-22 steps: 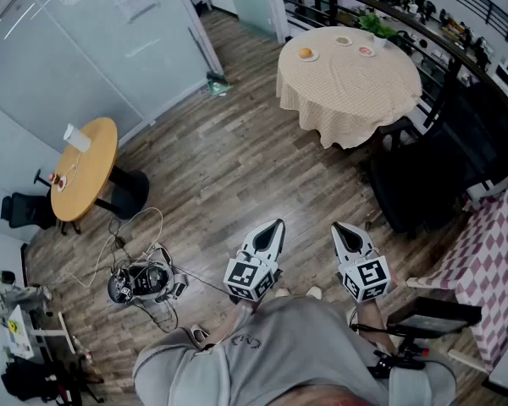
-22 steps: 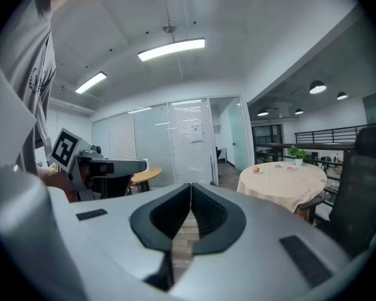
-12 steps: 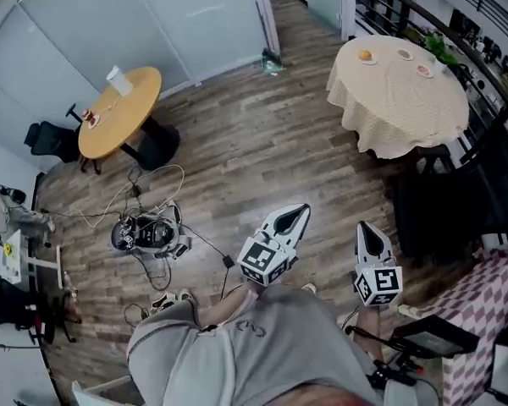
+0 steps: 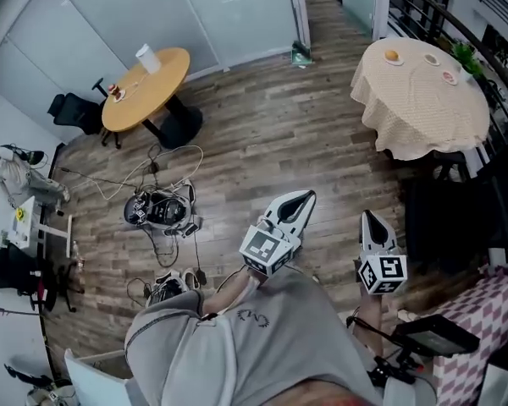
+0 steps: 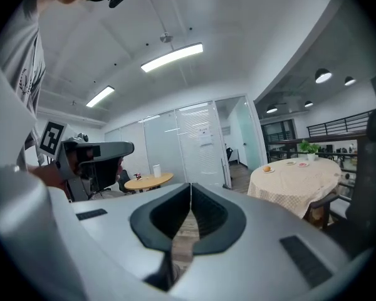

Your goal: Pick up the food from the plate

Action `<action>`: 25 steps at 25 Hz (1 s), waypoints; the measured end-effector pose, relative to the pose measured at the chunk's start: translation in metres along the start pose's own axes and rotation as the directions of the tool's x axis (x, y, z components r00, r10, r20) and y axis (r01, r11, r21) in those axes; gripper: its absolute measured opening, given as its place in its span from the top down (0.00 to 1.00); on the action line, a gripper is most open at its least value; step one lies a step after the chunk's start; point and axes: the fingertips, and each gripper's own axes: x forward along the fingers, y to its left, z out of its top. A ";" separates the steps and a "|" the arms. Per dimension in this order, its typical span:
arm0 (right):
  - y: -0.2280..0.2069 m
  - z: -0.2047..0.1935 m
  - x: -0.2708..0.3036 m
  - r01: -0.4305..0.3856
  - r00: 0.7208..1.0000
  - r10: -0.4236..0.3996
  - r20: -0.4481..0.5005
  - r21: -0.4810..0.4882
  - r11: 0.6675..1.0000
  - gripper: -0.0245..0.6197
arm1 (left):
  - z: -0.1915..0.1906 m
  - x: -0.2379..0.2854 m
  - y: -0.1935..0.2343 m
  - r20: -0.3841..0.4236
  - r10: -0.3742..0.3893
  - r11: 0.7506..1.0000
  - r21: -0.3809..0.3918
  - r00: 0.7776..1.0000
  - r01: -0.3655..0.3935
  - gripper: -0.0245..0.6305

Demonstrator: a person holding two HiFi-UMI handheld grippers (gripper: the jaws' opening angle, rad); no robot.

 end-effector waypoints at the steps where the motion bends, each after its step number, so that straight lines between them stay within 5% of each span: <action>1: 0.001 0.000 0.000 -0.012 1.000 0.012 0.004 -0.004 1.000 0.94 | -0.002 0.000 0.000 0.000 0.006 1.000 0.003 1.000 -0.006 0.95; 5: -0.006 0.004 0.002 -0.018 1.000 0.019 0.017 -0.024 1.000 0.94 | -0.009 0.016 0.005 -0.024 0.031 0.999 -0.022 0.999 -0.032 0.95; 20: -0.104 0.001 -0.008 0.250 0.968 -0.250 0.007 -0.003 0.968 0.94 | -0.048 0.137 0.009 -0.001 -0.157 0.980 -0.125 0.988 0.156 0.95; 25: -0.130 0.008 0.031 0.270 0.962 -0.271 0.030 0.026 0.962 0.94 | -0.067 0.187 0.042 -0.031 -0.174 0.978 -0.123 0.984 0.169 0.95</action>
